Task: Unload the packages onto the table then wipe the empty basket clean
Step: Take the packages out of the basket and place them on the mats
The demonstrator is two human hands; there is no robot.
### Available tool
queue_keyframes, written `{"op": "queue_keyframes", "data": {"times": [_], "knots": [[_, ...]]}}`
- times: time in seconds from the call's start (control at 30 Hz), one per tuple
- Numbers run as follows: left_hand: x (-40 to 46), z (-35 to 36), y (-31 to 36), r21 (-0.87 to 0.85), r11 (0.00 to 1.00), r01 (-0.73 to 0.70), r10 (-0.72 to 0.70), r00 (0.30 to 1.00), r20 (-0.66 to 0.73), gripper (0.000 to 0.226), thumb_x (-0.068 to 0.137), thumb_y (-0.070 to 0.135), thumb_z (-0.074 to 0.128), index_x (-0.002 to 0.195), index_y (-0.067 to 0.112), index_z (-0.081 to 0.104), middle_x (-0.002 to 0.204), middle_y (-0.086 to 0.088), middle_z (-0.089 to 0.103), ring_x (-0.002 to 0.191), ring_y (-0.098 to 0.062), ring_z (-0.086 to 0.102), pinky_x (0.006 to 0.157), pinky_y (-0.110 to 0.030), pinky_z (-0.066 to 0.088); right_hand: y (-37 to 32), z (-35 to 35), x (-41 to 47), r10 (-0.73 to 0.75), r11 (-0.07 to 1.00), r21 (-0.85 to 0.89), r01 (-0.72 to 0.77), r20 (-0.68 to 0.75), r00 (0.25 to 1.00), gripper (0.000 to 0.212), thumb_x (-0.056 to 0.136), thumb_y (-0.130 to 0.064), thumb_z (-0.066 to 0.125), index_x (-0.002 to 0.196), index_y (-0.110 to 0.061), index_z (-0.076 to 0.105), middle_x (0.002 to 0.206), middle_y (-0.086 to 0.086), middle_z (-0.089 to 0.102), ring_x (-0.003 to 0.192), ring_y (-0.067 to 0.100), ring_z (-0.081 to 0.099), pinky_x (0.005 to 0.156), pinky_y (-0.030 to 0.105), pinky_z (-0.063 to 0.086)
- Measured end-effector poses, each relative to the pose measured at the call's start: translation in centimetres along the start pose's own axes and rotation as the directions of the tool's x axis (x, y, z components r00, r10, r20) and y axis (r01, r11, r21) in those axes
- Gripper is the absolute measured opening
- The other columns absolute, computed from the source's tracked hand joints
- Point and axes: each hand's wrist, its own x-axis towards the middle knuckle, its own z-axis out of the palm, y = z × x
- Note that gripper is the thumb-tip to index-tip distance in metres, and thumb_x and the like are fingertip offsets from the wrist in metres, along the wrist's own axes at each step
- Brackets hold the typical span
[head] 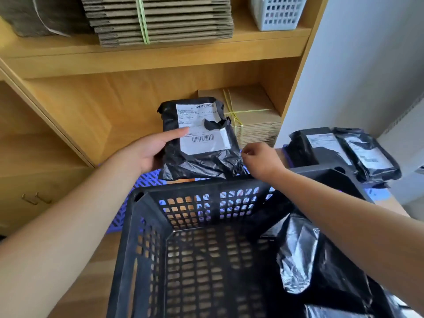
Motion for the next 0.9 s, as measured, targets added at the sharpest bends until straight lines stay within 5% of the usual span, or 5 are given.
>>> {"op": "queue_keyframes", "data": {"times": [0.27, 0.37, 0.53, 0.73, 0.9], "knots": [[9.0, -4.6, -3.9, -0.021, 0.993, 0.112, -0.112, 0.994, 0.001, 0.05, 0.059, 0.041, 0.085, 0.101, 0.018, 0.071, 0.089, -0.005, 0.078, 0.068, -0.017, 0.075, 0.051, -0.025, 0.056, -0.5, 3.2, 0.8, 0.044, 0.874, -0.486, -0.008, 0.063, 0.997, 0.034, 0.089, -0.043, 0.044, 0.069, -0.015, 0.047, 0.068, 0.001, 0.051, 0.069, 0.029, 0.051, 0.061, 0.033, 0.037], [12.9, -4.4, -7.8, -0.065, 0.977, 0.203, -0.206, 0.977, -0.047, 0.027, 0.086, 0.032, 0.072, 0.107, 0.015, 0.071, 0.102, -0.007, 0.076, 0.074, -0.019, 0.075, 0.06, -0.028, 0.059, -0.8, 3.4, 0.8, 0.043, 0.846, -0.534, -0.019, 0.032, 0.999, 0.038, 0.091, -0.046, 0.04, 0.069, -0.016, 0.044, 0.067, 0.002, 0.046, 0.061, 0.026, 0.044, 0.063, 0.035, 0.032], [19.3, -4.5, -14.8, -0.004, 0.967, 0.254, -0.253, 0.963, -0.095, 0.114, 0.038, 0.05, 0.099, 0.134, 0.011, 0.053, 0.124, -0.011, 0.067, 0.105, -0.03, 0.068, 0.09, -0.046, 0.056, -1.1, 3.6, 0.8, 0.002, 0.843, -0.539, -0.002, -0.001, 1.0, 0.038, 0.089, -0.044, 0.042, 0.067, -0.013, 0.043, 0.063, 0.004, 0.043, 0.065, 0.032, 0.043, 0.052, 0.032, 0.024], [21.1, -2.7, -17.2, -0.007, 0.964, 0.264, -0.264, 0.963, -0.055, 0.123, 0.035, 0.045, 0.098, 0.134, 0.002, 0.042, 0.127, -0.011, 0.063, 0.112, -0.028, 0.062, 0.095, -0.045, 0.051, -1.0, 3.7, 0.6, -0.058, 0.838, -0.545, 0.029, -0.035, 0.998, 0.039, 0.088, -0.042, 0.044, 0.067, -0.01, 0.05, 0.058, 0.004, 0.045, 0.06, 0.032, 0.043, 0.05, 0.033, 0.022], [22.6, -1.6, -17.7, 0.065, 0.964, 0.256, -0.251, 0.965, -0.082, 0.096, 0.052, 0.049, 0.093, 0.123, 0.005, 0.046, 0.126, -0.004, 0.06, 0.116, -0.023, 0.055, 0.104, -0.04, 0.043, -1.0, 3.8, 0.7, -0.078, 0.848, -0.528, 0.036, -0.059, 0.995, 0.039, 0.088, -0.039, 0.044, 0.063, -0.009, 0.042, 0.057, 0.005, 0.043, 0.053, 0.025, 0.037, 0.049, 0.032, 0.019]]}}
